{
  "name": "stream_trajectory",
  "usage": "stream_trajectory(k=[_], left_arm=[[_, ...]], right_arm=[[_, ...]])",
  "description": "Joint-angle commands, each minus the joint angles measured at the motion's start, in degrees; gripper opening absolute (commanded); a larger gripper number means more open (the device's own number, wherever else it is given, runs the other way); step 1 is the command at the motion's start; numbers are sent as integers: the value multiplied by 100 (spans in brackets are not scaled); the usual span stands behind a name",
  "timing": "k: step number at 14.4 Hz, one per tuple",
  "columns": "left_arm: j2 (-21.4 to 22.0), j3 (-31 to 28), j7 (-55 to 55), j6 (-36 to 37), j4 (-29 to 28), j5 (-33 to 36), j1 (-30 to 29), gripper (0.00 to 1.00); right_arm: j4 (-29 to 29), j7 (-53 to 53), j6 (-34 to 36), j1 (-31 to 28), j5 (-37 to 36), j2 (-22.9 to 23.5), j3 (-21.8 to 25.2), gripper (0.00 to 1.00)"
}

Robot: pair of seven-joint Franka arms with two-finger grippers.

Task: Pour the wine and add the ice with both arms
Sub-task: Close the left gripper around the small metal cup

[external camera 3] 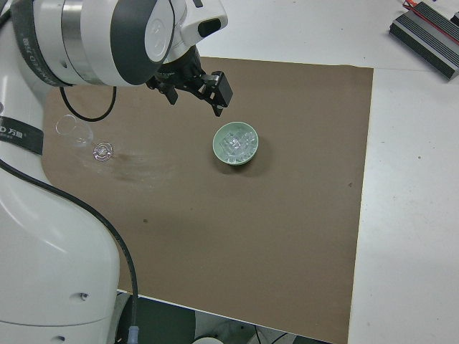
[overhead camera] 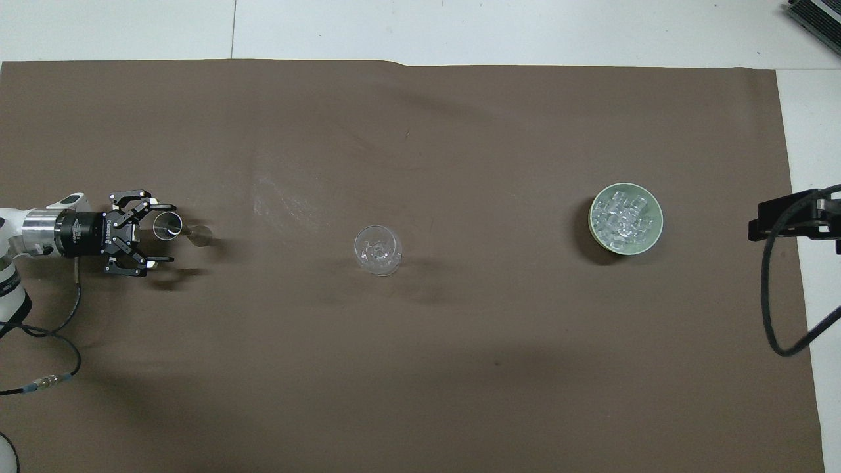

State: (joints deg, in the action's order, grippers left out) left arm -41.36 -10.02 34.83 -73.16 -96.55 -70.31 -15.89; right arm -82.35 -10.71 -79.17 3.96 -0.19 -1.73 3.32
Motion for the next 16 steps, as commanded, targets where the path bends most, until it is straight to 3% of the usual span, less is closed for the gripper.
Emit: stream_trajectory(k=[1,16], left_arm=[[145,-26,-81,-14,-206,-141,112,100],[269,-26,-90,-181,-285,-141,235,100]], right_arm=[[-70,166,-108,-124,54,-3,-41,100],[-79,184,-29,-106,80,-29,-59,100]])
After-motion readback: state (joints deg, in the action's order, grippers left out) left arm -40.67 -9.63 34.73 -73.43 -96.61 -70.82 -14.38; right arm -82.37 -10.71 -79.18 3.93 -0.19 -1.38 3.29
